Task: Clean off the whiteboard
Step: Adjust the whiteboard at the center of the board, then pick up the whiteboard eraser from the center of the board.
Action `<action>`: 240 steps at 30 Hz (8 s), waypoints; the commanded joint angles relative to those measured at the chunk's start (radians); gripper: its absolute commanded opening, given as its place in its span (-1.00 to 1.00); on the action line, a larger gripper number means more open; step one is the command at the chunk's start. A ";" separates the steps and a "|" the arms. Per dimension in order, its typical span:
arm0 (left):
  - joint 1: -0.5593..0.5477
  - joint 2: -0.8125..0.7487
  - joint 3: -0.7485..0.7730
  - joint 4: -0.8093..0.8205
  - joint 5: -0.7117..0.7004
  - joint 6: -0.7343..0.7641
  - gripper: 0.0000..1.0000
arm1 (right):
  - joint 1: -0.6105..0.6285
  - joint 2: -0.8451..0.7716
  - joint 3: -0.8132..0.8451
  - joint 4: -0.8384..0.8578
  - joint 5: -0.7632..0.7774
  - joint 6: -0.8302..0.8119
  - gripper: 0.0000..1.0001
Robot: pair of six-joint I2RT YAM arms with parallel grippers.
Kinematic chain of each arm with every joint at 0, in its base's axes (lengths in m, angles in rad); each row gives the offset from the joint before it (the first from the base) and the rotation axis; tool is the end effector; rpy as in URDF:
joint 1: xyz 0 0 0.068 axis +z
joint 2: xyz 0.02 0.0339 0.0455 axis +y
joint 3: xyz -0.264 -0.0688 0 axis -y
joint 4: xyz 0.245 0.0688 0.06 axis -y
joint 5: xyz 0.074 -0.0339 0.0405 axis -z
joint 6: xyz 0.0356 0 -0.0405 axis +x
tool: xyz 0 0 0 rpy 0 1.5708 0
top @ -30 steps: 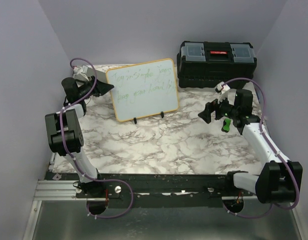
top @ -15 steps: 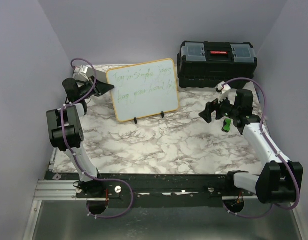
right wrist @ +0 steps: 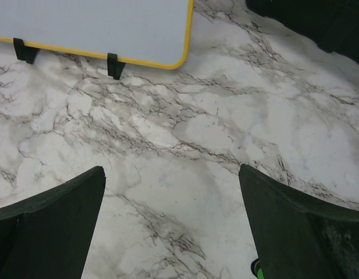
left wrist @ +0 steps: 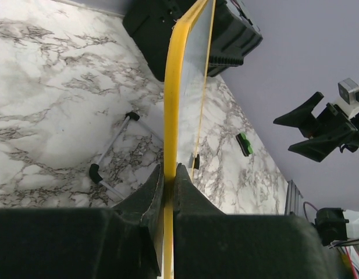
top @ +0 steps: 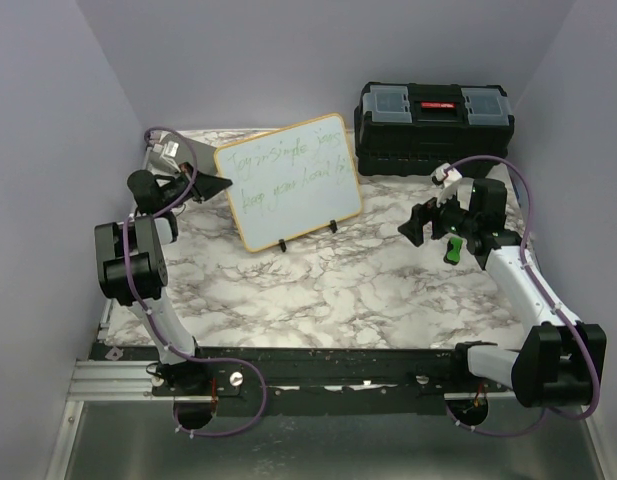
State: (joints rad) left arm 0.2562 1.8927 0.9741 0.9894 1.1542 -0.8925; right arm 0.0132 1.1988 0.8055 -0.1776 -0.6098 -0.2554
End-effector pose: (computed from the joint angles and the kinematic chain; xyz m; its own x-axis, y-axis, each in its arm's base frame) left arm 0.3837 0.0669 0.2119 -0.5643 -0.4735 -0.6763 0.5426 0.4046 -0.7361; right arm 0.2599 0.0238 0.2652 -0.3984 -0.2124 -0.8923 -0.6132 0.7851 0.0869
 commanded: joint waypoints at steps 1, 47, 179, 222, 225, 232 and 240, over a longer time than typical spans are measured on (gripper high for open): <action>0.000 -0.052 -0.107 0.217 0.035 -0.086 -1.00 | -0.001 -0.022 0.013 -0.013 0.018 -0.004 1.00; -0.221 -0.284 -0.612 0.527 -0.449 -0.059 -0.28 | -0.001 0.002 0.014 -0.017 0.016 -0.006 1.00; -0.232 -0.957 -0.826 -0.070 -0.597 0.070 0.97 | -0.112 0.482 0.112 -0.160 0.711 0.199 0.06; -0.232 -0.842 -0.790 -0.057 -0.485 0.063 0.90 | -0.114 0.539 0.140 -0.309 0.448 -0.105 -0.16; -0.232 -0.838 -0.792 -0.047 -0.485 0.065 0.89 | -0.114 0.538 0.136 -0.307 0.449 -0.105 -0.37; -0.232 -0.840 -0.793 -0.043 -0.485 0.064 0.89 | -0.113 0.529 0.139 -0.307 0.443 -0.108 -0.79; -0.232 -0.839 -0.793 -0.048 -0.486 0.067 0.88 | -0.114 0.454 0.147 -0.308 0.352 -0.128 -0.99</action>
State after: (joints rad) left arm 0.0185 1.0523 0.1677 0.9188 0.6453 -0.8307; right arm -0.1001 1.6833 0.9657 -0.4099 -0.1730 -0.3679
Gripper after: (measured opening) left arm 0.945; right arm 0.287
